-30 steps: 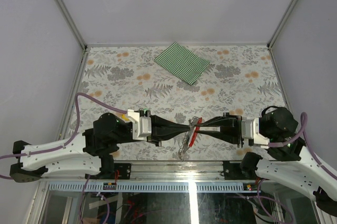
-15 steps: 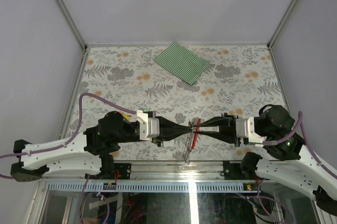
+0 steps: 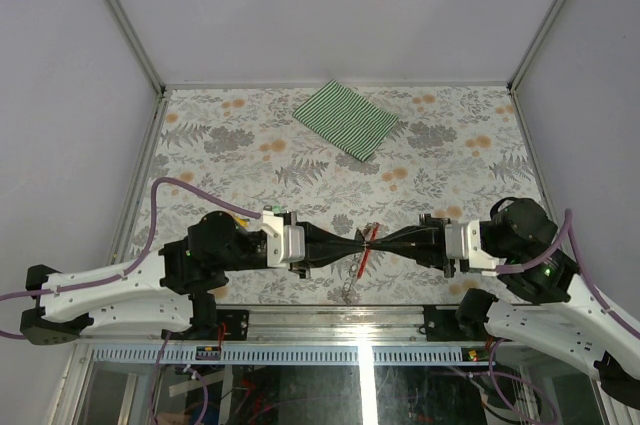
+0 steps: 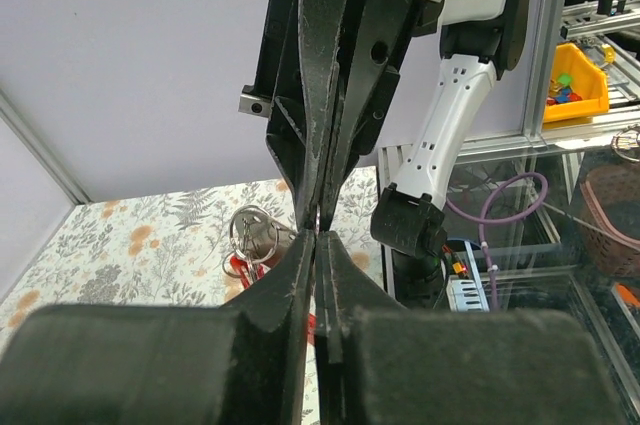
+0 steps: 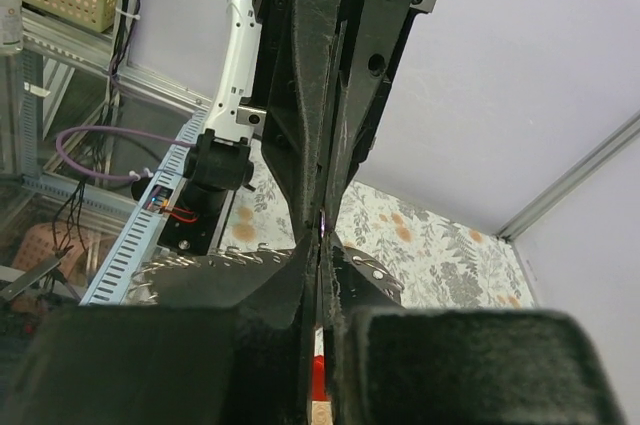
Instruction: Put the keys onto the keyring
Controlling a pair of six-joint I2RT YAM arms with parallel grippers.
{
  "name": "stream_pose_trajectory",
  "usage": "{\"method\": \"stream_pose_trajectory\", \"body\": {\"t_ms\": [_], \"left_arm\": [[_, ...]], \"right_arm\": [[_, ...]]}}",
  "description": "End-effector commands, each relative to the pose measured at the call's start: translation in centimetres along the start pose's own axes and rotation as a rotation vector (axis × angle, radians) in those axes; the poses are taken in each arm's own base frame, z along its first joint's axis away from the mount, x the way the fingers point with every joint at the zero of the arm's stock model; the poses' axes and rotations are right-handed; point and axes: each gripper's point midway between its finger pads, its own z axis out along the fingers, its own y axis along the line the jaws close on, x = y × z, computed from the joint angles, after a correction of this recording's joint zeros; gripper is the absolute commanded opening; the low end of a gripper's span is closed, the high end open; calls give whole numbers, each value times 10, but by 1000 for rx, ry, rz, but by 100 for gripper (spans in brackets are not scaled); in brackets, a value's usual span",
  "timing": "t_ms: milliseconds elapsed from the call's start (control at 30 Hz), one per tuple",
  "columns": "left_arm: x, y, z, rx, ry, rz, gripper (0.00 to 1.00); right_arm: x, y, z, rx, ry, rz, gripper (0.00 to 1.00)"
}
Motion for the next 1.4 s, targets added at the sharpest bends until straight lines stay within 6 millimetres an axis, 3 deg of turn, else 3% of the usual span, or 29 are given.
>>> {"method": "stream_pose_trajectory", "body": {"t_ms": [0,67,167,367,533,733,900,1067,1200,1367], "left_arm": [[-36,7,0,-26,-92,21,6],[-34,13,-1,-65,-82,-2,24],[-22,24,-3,-144,-32,-51,37],[9,40,-18,-289,90,-166,42],[36,48,-44,-410,164,-260,47],[88,70,-79,-663,282,-392,51],[134,91,-96,-744,368,-534,51],[196,135,-139,-939,511,-695,52],[242,154,-177,-1087,655,-766,54],[272,180,-233,-1283,741,-792,55]], "right_arm": [[-13,-9,1,22,-1,-8,0],[-14,-12,1,33,9,1,0],[-15,-15,-1,63,10,17,0],[6,-16,-14,149,70,68,0],[30,-22,-34,287,138,118,0],[54,-26,-53,412,263,255,0],[68,-24,-60,457,315,333,0],[77,-21,-60,466,339,389,0],[87,-18,-59,468,381,441,0],[98,-15,-54,458,417,490,0]]}}
